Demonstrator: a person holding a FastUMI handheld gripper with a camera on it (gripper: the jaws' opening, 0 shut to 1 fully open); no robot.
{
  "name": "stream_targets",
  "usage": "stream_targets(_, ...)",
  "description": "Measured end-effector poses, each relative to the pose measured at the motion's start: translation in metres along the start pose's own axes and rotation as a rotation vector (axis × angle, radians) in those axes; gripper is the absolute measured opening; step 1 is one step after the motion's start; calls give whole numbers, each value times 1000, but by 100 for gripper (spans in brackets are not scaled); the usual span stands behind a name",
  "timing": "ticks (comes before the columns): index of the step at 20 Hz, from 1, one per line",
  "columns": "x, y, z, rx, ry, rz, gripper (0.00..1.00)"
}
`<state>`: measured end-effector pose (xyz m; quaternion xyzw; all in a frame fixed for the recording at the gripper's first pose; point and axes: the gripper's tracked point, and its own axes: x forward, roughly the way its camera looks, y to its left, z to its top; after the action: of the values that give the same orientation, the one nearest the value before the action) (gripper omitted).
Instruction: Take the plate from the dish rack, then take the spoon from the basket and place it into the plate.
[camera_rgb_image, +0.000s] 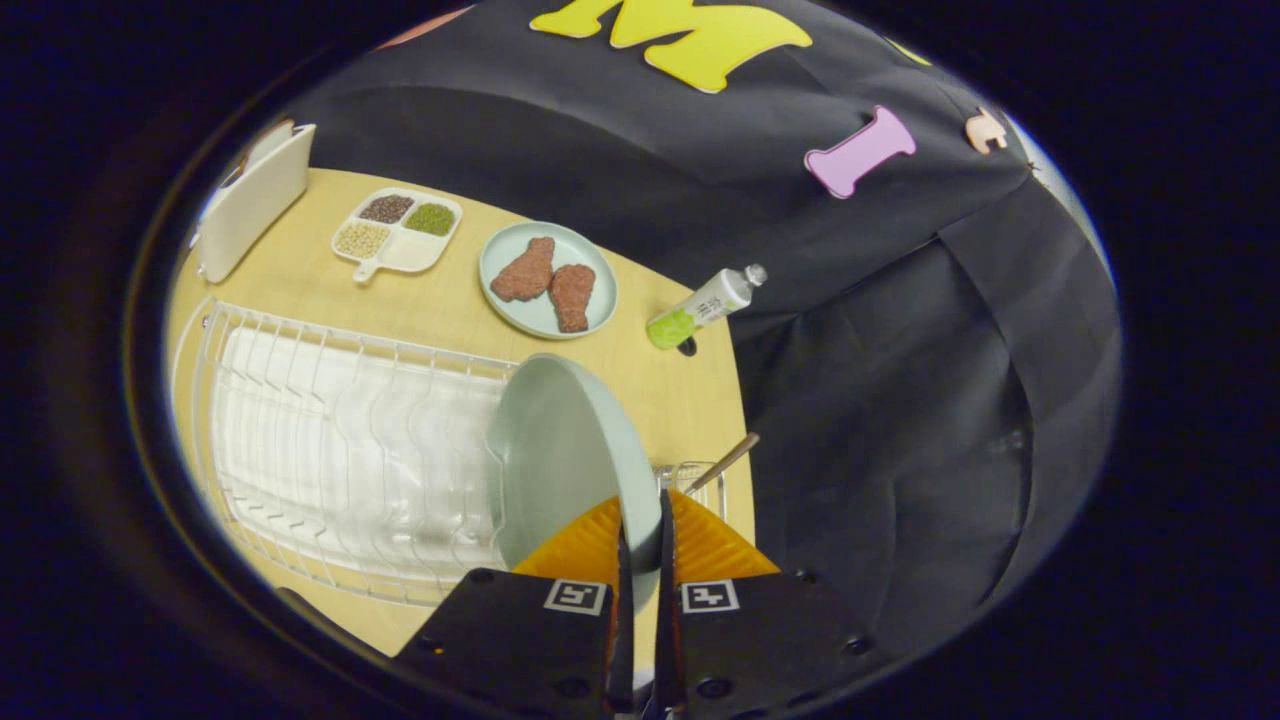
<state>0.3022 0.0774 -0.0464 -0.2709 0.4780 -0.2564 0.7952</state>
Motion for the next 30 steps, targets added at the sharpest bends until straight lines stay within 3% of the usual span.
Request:
stream_targets(6,-6,-17,-6,105,-51,-85,14)
stream_targets(10,-28,-23,-20,144,-108,-31,14)
stream_targets(19,-62,-14,-122,240,-113,403,14)
stream_targets(26,-44,19,-224,295,-55,723,14)
stream_targets(30,-5,31,-266,371,-8,815,14)
